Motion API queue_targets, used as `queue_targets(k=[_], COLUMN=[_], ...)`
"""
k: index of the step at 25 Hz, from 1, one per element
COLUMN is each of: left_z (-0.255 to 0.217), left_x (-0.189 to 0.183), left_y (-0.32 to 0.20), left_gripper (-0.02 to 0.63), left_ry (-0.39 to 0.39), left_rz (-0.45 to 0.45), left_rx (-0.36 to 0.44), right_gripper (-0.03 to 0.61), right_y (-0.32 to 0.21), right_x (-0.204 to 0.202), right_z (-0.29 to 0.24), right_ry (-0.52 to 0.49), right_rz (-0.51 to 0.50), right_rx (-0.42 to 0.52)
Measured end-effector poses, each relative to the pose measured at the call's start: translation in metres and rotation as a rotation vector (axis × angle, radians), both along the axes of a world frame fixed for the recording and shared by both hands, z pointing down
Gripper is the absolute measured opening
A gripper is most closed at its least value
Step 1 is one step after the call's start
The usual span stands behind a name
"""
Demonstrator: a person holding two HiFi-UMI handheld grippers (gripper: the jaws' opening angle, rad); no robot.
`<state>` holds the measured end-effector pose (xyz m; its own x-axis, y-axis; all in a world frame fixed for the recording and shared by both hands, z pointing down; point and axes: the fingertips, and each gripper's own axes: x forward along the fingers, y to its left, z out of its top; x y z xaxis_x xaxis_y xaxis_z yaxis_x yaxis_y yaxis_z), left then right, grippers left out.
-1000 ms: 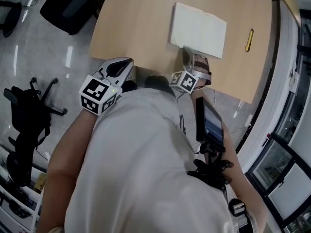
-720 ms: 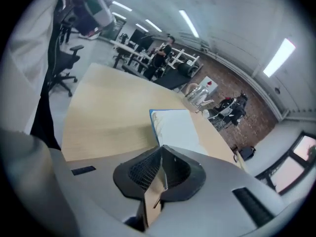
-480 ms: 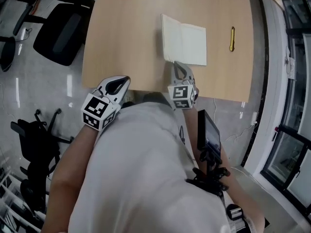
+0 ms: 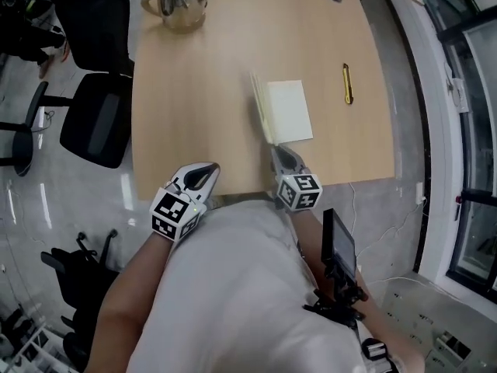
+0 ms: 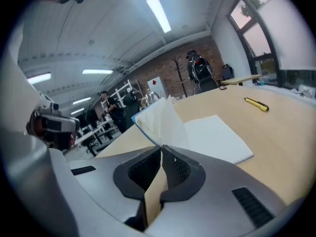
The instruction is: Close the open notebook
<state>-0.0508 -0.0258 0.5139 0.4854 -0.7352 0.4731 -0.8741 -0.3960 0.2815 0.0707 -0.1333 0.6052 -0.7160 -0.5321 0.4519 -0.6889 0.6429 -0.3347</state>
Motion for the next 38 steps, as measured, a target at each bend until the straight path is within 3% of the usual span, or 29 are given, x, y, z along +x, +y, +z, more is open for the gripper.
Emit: queue_targets(k=[10,16,24,38], left_z=[-0.004,-0.004,-0.006,-0.005], left_x=[0.021,0.024,0.029,0.037], left_y=[-0.034,-0.048,-0.062,-0.074], left_gripper=[0.005,0.005,0.005,0.005], left_ry=[-0.010,-0.016,-0.026,-0.025], left_rz=[0.089,0.097,0.097,0.077], left_rx=[-0.001,-0.008,-0.015,-0.040], right_gripper=[0.025,0.020,0.020,0.021], right_y=[-0.015,-0.034,-0.051,-0.063], right_x=[0.027,0.056,0.083,0.100], right_z=[0.001,0.011,0.039,0.072], right_ry=[-0.221,-0.263,-0.308,-0.146], right_rz=[0.161,0.277,0.429,0.504], right_rx=[-0.185,-0.255,-0.425,-0.632])
